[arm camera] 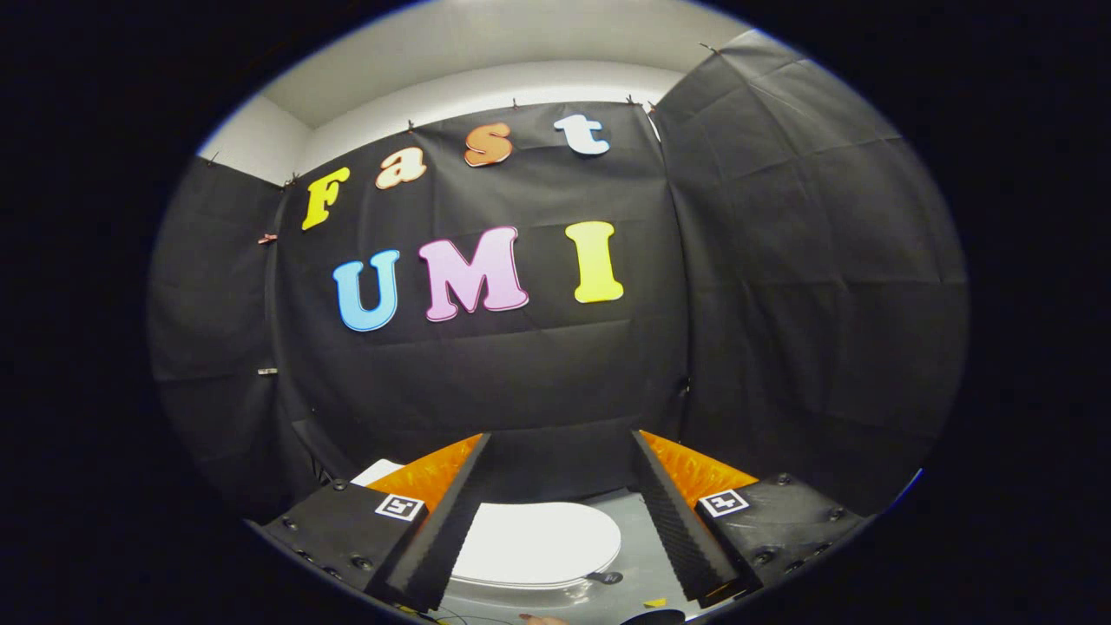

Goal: Open the toilet lid.

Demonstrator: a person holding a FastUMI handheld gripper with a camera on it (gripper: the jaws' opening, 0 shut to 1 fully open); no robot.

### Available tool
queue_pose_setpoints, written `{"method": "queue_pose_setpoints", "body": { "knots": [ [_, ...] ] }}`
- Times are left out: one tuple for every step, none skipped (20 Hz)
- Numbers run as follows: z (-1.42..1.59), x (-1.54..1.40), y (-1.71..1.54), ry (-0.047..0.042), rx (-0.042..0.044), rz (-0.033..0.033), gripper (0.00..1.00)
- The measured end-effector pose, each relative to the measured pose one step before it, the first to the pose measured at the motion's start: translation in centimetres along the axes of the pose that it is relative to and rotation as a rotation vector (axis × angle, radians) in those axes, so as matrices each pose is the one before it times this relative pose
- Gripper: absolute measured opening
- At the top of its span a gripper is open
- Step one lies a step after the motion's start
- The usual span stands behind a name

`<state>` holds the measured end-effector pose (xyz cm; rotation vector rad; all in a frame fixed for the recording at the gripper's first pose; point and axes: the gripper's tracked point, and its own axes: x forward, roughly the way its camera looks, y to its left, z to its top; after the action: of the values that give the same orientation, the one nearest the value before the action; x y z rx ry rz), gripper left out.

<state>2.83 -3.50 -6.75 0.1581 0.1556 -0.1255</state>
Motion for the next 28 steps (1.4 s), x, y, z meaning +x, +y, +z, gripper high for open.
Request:
{"method": "queue_pose_setpoints", "body": {
  "knots": [
    [-0.752, 0.443, -0.499, 0.01562, 0.01310, -0.00837, 0.99],
    [-0.823, 0.478, -0.573, 0.01718, 0.01003, -0.01232, 0.99],
    [-0.836, 0.476, -0.722, 0.01461, 0.01160, -0.01243, 0.99],
    [-0.845, 0.563, -0.592, 0.01572, 0.01490, -0.01119, 0.99],
    [-0.948, 0.494, -0.750, 0.01715, 0.01609, -0.01091, 0.99],
    [-0.961, 0.503, -0.685, 0.01753, 0.01607, -0.01264, 0.99],
    [-0.937, 0.602, -0.751, 0.01580, 0.01671, -0.01396, 0.99],
    [-0.904, 0.477, -0.763, 0.01451, 0.01565, -0.01376, 0.99],
    [-0.941, 0.575, -0.787, 0.01205, 0.01109, -0.01142, 0.99],
    [-0.961, 0.608, -0.725, 0.01483, 0.00819, -0.01128, 0.99],
    [-1.211, 0.794, -0.653, 0.01948, 0.01009, -0.00821, 0.99],
    [-1.124, 0.707, -0.680, 0.02509, 0.01334, -0.00827, 0.99],
    [-1.096, 0.668, -0.870, 0.02498, 0.01306, -0.01316, 1.00],
    [-1.012, 0.757, -0.792, 0.01868, 0.01333, -0.01561, 1.00],
    [-1.111, 0.715, -0.680, 0.01708, 0.01247, -0.01303, 1.00],
    [-1.088, 0.778, -0.584, 0.01996, 0.00967, -0.01168, 1.00],
    [-1.282, 0.694, -0.517, 0.02352, 0.00822, -0.00706, 0.99],
    [-1.283, 0.833, -0.571, 0.02798, 0.00820, -0.00794, 1.00],
    [-1.188, 0.920, -0.504, 0.02830, 0.01208, -0.00783, 1.00],
    [-1.019, 1.073, -0.469, 0.02646, 0.01863, -0.00509, 1.00],
    [-0.951, 0.880, -0.674, 0.02378, 0.02319, -0.00394, 1.00],
    [-0.870, 0.942, -0.627, 0.02150, 0.02403, -0.00578, 1.00],
    [-0.811, 0.786, -0.752, 0.01905, 0.01955, -0.00715, 1.00],
    [-0.861, 0.823, -0.688, 0.01857, 0.01480, -0.00544, 1.00],
    [-0.830, 0.832, -0.782, 0.01868, 0.01167, -0.00201, 1.00],
    [-0.732, 0.981, -0.470, 0.01841, 0.01491, 0.00334, 1.00],
    [-0.669, 1.089, -0.425, 0.02003, 0.01839, 0.00014, 1.00],
    [-0.673, 1.036, -0.516, 0.02193, 0.02128, 0.00124, 1.00]
  ]
}}
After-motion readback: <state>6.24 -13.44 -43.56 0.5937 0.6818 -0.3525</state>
